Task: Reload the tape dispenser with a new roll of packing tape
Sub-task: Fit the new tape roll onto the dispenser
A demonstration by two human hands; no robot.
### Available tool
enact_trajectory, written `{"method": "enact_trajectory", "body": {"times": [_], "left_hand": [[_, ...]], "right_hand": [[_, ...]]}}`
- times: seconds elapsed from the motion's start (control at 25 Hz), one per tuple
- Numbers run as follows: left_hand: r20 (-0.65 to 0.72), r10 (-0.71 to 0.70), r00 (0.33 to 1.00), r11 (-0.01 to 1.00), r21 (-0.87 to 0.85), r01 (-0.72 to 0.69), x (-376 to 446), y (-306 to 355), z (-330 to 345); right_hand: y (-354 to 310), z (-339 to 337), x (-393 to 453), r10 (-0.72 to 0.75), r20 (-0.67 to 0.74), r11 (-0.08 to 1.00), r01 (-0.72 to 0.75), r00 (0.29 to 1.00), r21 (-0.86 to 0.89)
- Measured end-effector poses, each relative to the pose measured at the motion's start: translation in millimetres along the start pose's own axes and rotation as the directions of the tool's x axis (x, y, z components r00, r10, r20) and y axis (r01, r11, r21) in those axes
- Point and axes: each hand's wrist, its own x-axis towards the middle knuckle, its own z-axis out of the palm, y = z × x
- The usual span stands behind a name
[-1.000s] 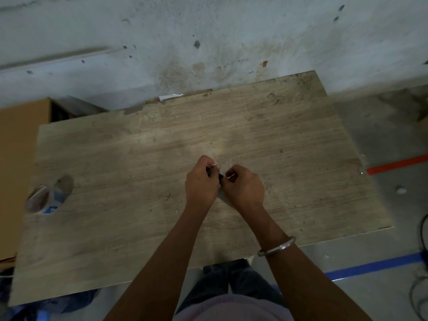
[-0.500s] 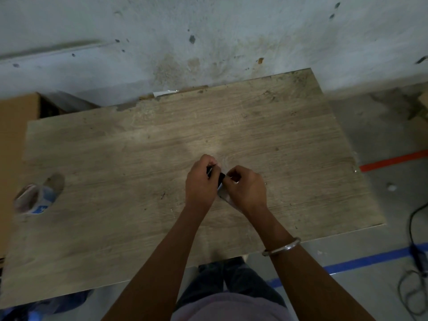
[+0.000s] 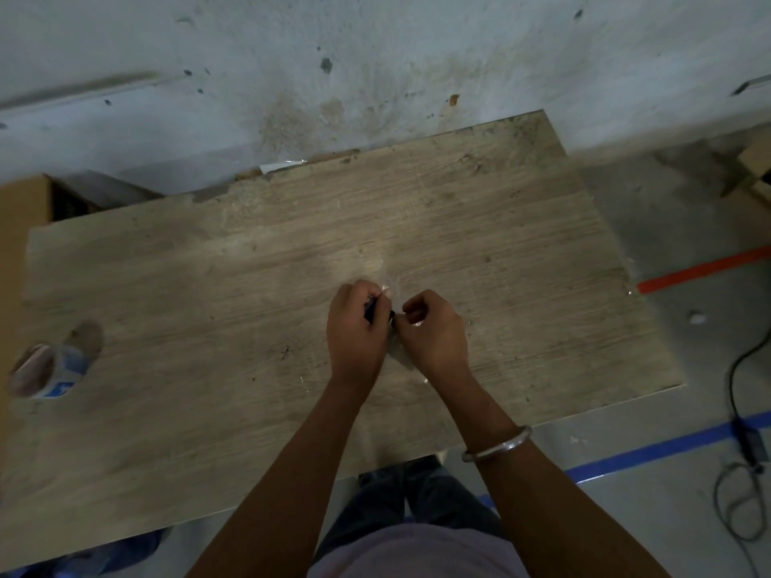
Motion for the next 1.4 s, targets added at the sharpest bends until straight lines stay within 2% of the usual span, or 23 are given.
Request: {"method": "enact_trajectory", "body": {"times": [0.12,0.2,0.36,0.56,0.68,0.84,0.96,1.08,1.2,1.4], "left_hand": [[-0.002,0.026,1.0,1.0,0.007,-0.026,7,-5,0],[0.003,0.029,1.0,1.0,-0.003,-0.029,8,-9,0],[-0.004,0.031,1.0,0.999,-0.013,-0.031,8,-8,-3],[-0.023,-0.049,0.999,0.997,-0.061,0.048,15,-12,-10],[-0.061,-0.148,0.987,0.984,-0.108,0.141,18,-20,-17],[-0.086,-0.224,0.971,0.962,-0.18,0.206,24,-27,-24],[-0.083,-0.278,0.957,0.928,-0.279,0.246,27,-35,-23],[-0.063,-0.329,0.942,0.901,-0.321,0.293,28,-40,-18],[-0.073,-0.37,0.926,0.889,-0.317,0.33,31,-40,-17],[-0.027,-0.444,0.896,0.869,-0.256,0.423,40,-44,-26]], "right_hand": [[3,-6,5,-0.156,0.06,0.984,0.149,0.986,0.101],[6,-8,8,-0.198,0.139,0.978,0.185,0.97,0.1],[11,-10,11,-0.251,0.188,0.962,0.223,0.95,0.157],[15,-14,16,-0.302,0.316,0.945,0.239,0.899,0.224],[15,-12,22,-0.342,0.307,0.937,0.297,0.888,0.184],[2,-6,32,-0.316,0.337,0.949,0.293,0.887,0.118],[-7,-3,35,-0.321,0.317,0.935,0.352,0.892,-0.045],[-7,-4,38,-0.351,0.309,0.912,0.398,0.884,-0.102],[-4,-6,46,-0.362,0.334,0.914,0.401,0.871,-0.056],[4,-6,55,-0.297,0.402,0.954,0.28,0.866,0.103]]}}
